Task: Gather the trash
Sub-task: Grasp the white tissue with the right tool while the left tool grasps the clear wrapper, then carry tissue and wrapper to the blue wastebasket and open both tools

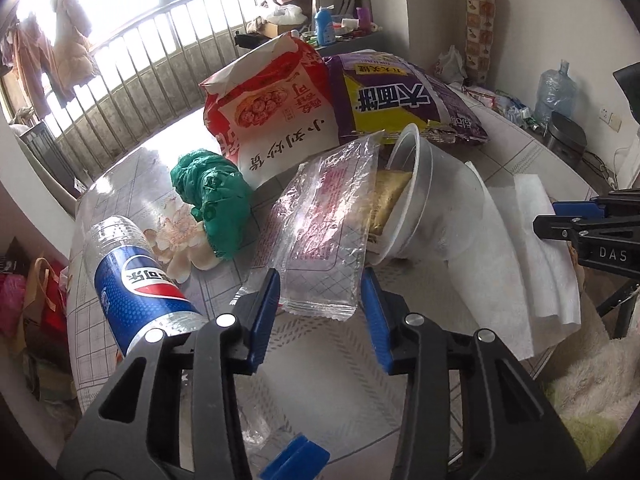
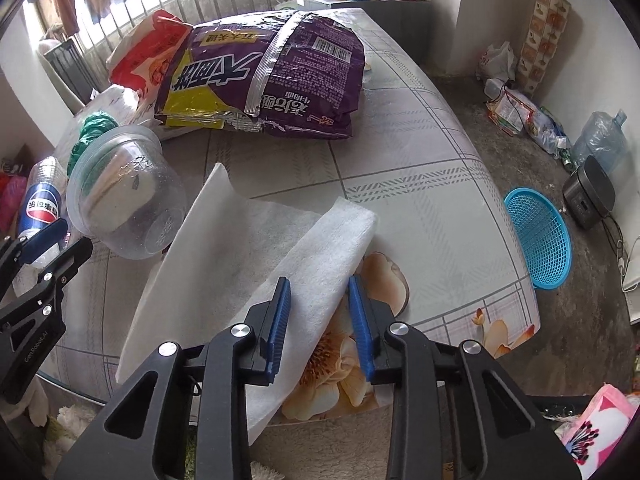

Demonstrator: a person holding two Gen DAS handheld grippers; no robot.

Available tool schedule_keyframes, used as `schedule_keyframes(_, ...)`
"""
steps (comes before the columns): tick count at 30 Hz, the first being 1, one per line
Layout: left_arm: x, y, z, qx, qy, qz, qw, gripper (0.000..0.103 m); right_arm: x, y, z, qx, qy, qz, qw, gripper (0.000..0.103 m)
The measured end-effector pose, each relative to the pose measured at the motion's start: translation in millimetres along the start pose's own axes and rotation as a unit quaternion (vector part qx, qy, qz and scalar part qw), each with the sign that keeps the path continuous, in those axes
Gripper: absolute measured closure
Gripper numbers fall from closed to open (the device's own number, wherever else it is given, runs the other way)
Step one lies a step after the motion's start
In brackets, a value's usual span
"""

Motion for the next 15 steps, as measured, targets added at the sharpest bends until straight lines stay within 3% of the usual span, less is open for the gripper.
schedule_keyframes(2,-3,3,2,-0.005,-0.003,0.001,1.0000,0.077,2,0,1,-0.004,0.005,0.006,1.000,0.095)
schedule_keyframes(3,-3,3,4,-0.004,-0.001,0.004,1.0000,0.082,3,0,1,-0.006,0.009,0.013,1.000,0.097)
schedule_keyframes(10,-10,-16,21,0.024,0.001,0.026,0.9994,0.099,13,-7,9,0.005,0.038,0.073,0.997,0.100)
schedule_keyframes(15,-27,-53,30,0.038,-0.034,0.006,0.9987,0.103,28,-27,18,0.033,0.066,0.117,0.990,0.100)
Point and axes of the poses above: each gripper's, at about its wrist camera, not at the fingertips, and y roughly the way its jaws point, x to its right, z to its top, the point moved 5 cm from there along y, roughly the way its jaws point, and after that the axes turned 11 degrees about -z, right-handed, at the moved point
